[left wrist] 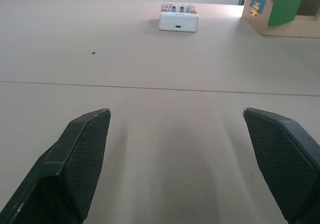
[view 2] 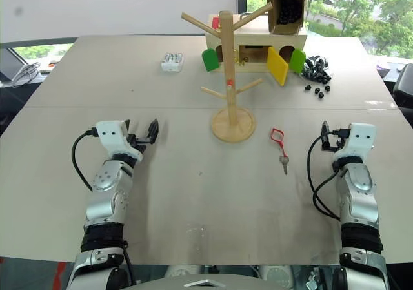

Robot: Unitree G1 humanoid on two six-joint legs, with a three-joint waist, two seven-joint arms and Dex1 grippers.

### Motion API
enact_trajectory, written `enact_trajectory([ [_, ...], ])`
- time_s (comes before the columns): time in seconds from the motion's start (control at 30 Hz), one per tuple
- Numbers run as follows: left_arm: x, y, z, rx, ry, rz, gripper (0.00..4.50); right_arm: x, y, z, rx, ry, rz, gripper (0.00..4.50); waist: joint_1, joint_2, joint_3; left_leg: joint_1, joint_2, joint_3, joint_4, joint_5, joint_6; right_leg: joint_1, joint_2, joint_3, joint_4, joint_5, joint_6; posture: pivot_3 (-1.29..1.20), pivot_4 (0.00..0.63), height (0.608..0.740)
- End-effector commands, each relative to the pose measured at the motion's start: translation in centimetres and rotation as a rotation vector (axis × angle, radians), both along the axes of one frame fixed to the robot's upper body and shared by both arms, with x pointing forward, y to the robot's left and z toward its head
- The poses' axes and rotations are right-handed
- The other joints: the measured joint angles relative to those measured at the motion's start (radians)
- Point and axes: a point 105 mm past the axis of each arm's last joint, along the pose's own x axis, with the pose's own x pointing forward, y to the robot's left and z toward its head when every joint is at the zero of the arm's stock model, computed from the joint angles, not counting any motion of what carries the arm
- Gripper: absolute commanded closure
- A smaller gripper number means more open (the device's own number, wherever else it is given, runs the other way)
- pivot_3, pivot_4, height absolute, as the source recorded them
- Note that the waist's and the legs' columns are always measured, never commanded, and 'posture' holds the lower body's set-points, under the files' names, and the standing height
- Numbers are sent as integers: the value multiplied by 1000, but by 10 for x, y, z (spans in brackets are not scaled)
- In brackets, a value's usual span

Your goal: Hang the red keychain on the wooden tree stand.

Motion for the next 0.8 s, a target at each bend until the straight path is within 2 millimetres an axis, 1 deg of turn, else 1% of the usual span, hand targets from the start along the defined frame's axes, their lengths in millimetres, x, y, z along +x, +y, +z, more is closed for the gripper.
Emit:
enact_trajectory([
  [0.03,-2,3,9,4,-34,-1,89,2,0,16,-6,-53,4,0,0,0,0,0,0,0,0,0,0,0,0,0,0,0,0,0,150,740],
  [0.73,-3,-2,9,10,-36,-56,89,0,-4,14,-4,-44,-5,0,0,0,0,0,0,0,0,0,0,0,0,0,0,0,0,0,150,740],
  [0.8,-3,-6,9,17,-34,-81,89,-1,-4,14,-5,-42,-4,0,0,0,0,0,0,0,0,0,0,0,0,0,0,0,0,0,150,740],
])
